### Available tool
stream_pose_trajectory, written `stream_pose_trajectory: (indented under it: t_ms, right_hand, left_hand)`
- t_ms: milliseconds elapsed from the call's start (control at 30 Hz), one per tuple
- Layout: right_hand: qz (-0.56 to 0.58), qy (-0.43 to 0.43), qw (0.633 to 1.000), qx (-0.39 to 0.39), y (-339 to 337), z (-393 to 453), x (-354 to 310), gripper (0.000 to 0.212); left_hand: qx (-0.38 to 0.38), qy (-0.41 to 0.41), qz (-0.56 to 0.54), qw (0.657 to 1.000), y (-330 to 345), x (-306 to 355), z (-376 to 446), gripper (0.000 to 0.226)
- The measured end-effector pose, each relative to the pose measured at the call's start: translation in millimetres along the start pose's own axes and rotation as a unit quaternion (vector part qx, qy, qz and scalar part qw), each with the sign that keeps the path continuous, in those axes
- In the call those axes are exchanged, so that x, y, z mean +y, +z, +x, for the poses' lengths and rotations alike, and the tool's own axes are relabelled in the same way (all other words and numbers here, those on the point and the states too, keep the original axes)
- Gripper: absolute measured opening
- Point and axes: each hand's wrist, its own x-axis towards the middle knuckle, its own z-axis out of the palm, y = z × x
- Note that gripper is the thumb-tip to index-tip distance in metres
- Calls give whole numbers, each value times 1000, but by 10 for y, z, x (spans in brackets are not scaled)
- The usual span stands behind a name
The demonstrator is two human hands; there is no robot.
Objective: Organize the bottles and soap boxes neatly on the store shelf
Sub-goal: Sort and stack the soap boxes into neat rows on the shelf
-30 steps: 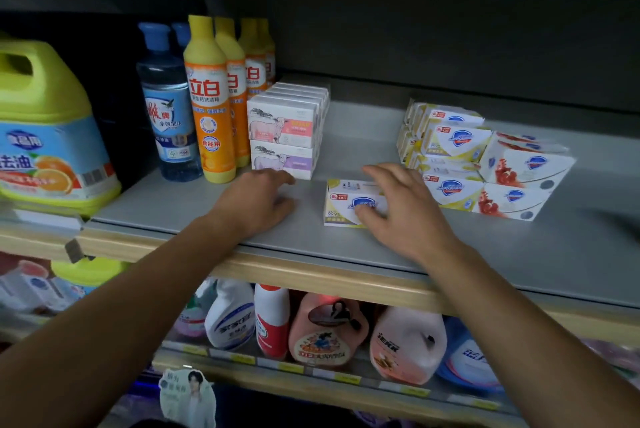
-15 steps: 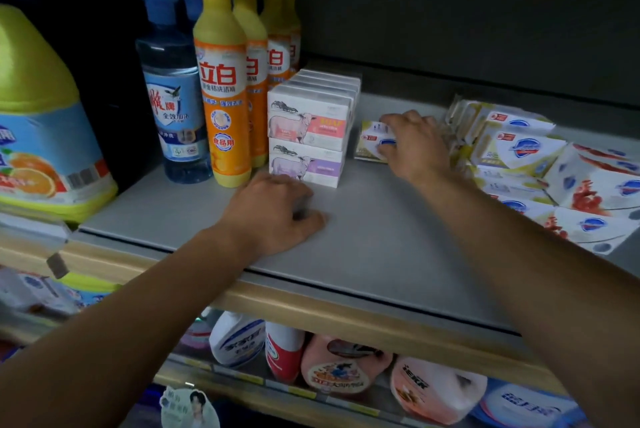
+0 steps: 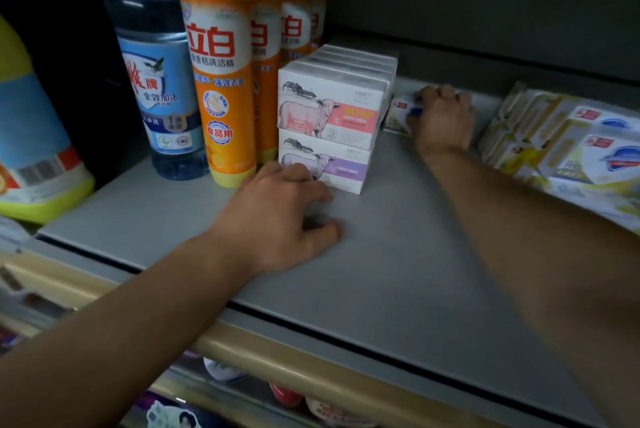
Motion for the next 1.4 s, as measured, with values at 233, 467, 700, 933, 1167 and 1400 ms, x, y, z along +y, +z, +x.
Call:
stream_pose_trajectory:
  t_ms: [233, 467, 700, 933, 1167, 1400]
  right_hand:
    - [-11, 14, 1000, -10, -61, -32, -12, 41]
    - [-34, -9, 992, -120, -525, -202, -112, 59]
    - [75, -66, 995, -30, -1464, -1079, 15, 46]
    - [-30, 22, 992, -122, -1819, -1840, 699, 61]
    - [-69, -42, 992, -96, -1723, -2007, 649, 56]
    - [222, -128, 961, -104, -1778, -1981, 347, 50]
  left_hand:
    - [1, 2, 4, 1000, 3, -2, 0, 69]
    - [11, -3, 6, 1000, -16, 9, -21, 60]
    - [5, 2, 25, 1000, -111, 117, -80, 57]
    - [8, -11, -57, 998, -168, 357, -192, 52]
    - [5, -6, -151, 988, -27, 712, -233, 49]
    - [24, 24, -226, 974, 0, 665, -268, 53]
